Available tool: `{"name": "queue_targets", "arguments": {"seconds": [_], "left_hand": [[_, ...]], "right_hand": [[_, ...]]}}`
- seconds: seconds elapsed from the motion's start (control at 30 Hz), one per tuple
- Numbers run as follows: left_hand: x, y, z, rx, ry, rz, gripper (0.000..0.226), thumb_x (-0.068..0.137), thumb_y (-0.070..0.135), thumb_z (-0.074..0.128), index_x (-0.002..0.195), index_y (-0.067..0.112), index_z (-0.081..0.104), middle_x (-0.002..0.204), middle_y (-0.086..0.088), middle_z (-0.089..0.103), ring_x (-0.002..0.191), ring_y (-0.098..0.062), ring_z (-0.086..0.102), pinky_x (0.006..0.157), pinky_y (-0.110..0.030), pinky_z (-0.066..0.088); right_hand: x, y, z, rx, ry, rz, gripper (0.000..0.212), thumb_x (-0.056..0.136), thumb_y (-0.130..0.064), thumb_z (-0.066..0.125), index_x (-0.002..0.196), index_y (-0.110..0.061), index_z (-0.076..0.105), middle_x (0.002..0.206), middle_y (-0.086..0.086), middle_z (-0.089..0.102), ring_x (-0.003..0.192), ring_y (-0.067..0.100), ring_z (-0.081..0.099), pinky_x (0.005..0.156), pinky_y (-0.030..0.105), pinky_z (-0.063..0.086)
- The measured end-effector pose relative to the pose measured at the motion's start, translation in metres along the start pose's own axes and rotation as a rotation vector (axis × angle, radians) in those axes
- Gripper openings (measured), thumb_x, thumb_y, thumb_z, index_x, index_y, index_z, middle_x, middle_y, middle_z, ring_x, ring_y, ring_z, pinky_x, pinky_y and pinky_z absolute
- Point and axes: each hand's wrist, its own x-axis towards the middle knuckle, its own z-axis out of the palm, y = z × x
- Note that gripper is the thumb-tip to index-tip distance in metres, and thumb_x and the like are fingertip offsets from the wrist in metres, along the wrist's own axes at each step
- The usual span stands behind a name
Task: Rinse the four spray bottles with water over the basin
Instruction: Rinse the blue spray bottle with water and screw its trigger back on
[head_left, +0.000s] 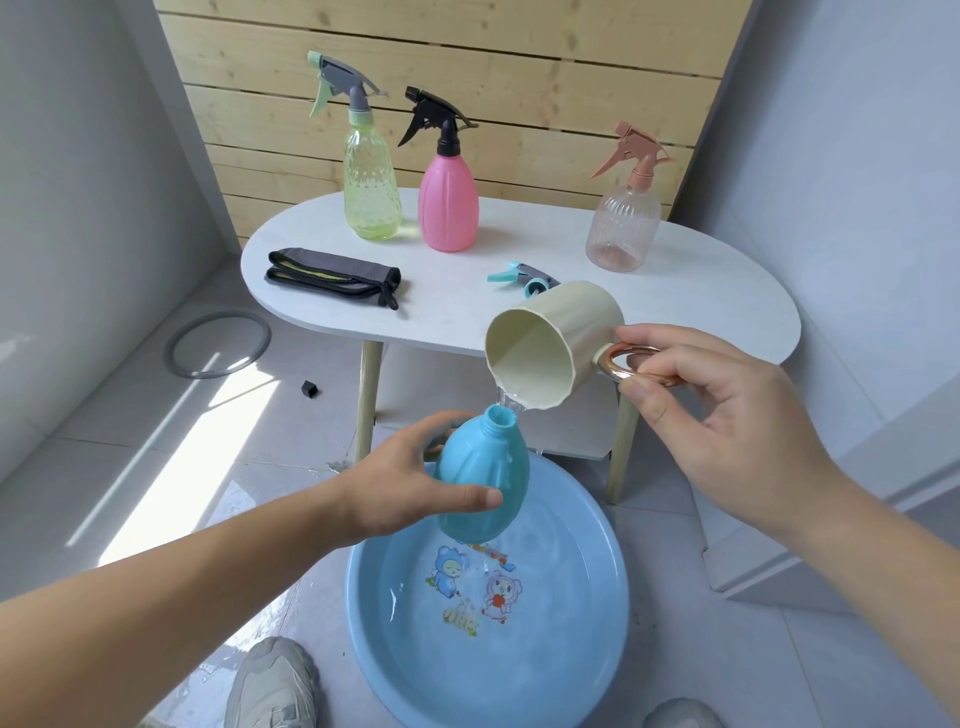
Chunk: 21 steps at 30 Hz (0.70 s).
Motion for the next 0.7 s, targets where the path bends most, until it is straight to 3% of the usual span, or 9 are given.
{"name": "queue_targets", "arguments": {"seconds": [0.2,0.37,0.53,0.7], "left_hand": [[0.0003,0.0,0.0006,-0.006,0.006,-0.002,0.065,0.074,0.022,0.092,0.129,0.039,0.062,0.116,0.014,0.073,0.114,-0.003,0.067,0.089,-0.021,0.057],[0.0009,-0.0025,0.0005,-0.016,-0.001,0.004,0.066,0.075,0.02,0.093,0.131,0.037,0.062,0.119,0.012,0.074,0.116,-0.006,0.067,0.092,-0.023,0.057],[0.0008,-0.0037,0.002,-0.008,-0.001,0.007,0.069,0.071,0.025,0.093,0.132,0.037,0.062,0.12,0.012,0.073,0.117,-0.005,0.067,0.095,-0.024,0.056],[0.0004,-0.0035,0.0017,-0.004,0.001,0.007,0.068,0.071,0.026,0.093,0.13,0.039,0.063,0.12,0.012,0.073,0.117,-0.005,0.067,0.095,-0.024,0.056]], "right_hand": [[-0.0002,-0.0026,0.0,-0.033,0.0,-0.034,0.017,0.089,-0.025,0.064,0.084,-0.012,0.073,0.126,-0.007,0.066,0.112,-0.001,0.063,0.099,0.021,0.047],[-0.0013,-0.0038,-0.0002,-0.046,0.011,-0.048,0.015,0.089,-0.024,0.064,0.081,-0.013,0.071,0.128,-0.008,0.065,0.11,0.003,0.065,0.082,0.03,0.053],[-0.0017,-0.0031,0.0008,-0.073,0.01,-0.102,0.017,0.09,-0.025,0.064,0.082,-0.011,0.071,0.13,-0.005,0.065,0.11,0.01,0.066,0.098,0.03,0.05],[-0.0016,-0.0041,0.0016,-0.079,0.004,-0.152,0.025,0.091,-0.031,0.059,0.083,-0.011,0.07,0.13,-0.001,0.065,0.11,0.016,0.066,0.098,0.032,0.05]]}}
